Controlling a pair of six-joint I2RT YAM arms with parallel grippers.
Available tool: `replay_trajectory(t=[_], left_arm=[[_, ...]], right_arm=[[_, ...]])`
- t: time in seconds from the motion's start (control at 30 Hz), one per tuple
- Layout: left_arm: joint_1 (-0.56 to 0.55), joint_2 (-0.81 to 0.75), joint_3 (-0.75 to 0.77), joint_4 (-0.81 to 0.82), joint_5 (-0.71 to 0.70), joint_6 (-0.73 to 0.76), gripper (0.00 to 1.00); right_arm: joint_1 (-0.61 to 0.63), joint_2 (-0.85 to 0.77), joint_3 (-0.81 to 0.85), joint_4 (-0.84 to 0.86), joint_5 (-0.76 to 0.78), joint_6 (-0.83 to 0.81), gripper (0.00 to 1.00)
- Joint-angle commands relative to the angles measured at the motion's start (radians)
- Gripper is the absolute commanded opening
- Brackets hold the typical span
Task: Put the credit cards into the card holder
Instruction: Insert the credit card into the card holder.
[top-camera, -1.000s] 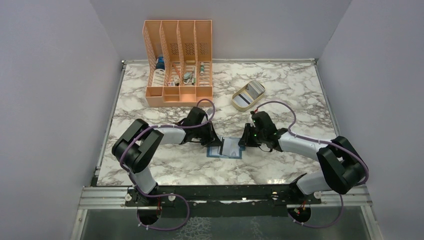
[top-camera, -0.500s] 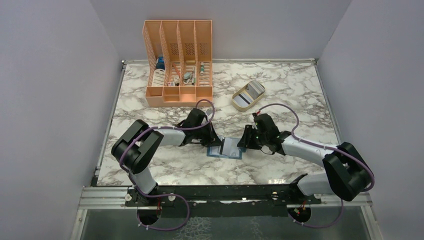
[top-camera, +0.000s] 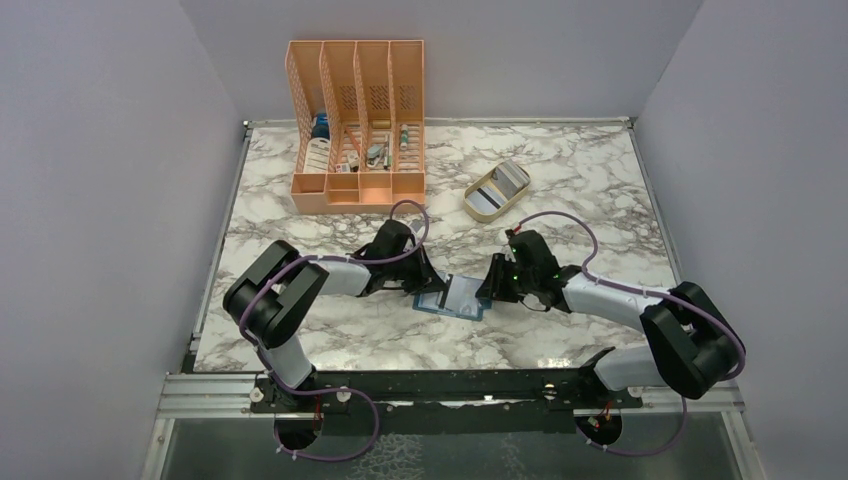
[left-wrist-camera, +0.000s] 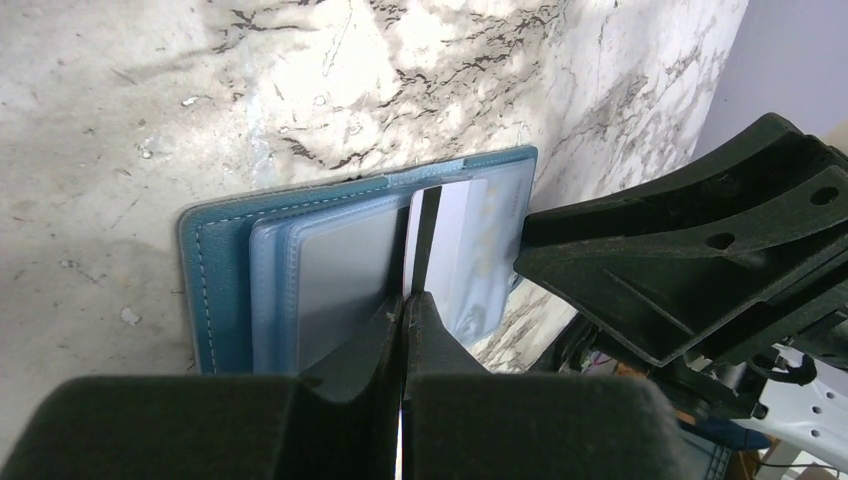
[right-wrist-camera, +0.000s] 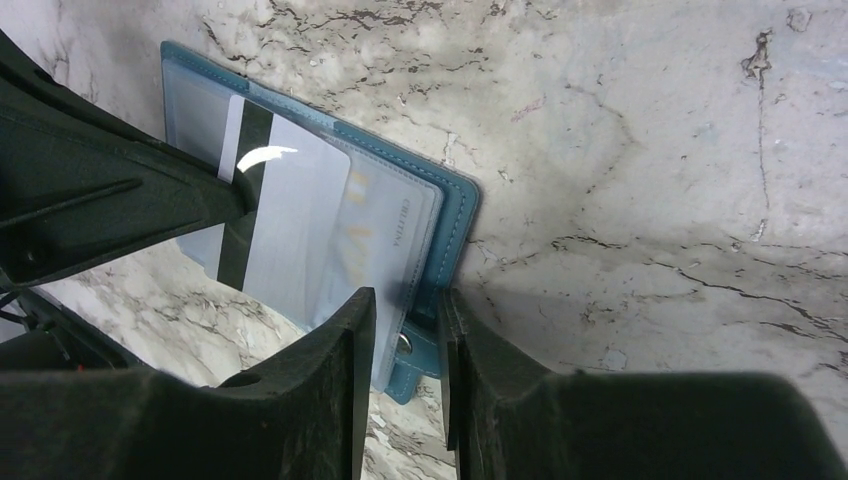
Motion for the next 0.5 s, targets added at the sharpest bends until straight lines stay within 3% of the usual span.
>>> replay_trajectory(t=[0.0, 0.47], left_arm=[[-0.027, 0.016, -0.033, -0.005, -0.113, -0.007, 0.0], [-0.026, -0.038, -0.066, -0.001, -0.205, 0.035, 0.0]], right_arm=[[0.017, 0.041, -0.016, 0.019, -0.062, 0.019, 0.28], [0.017, 0.042, -0.035, 0.051, -0.054, 0.041, 0.25]])
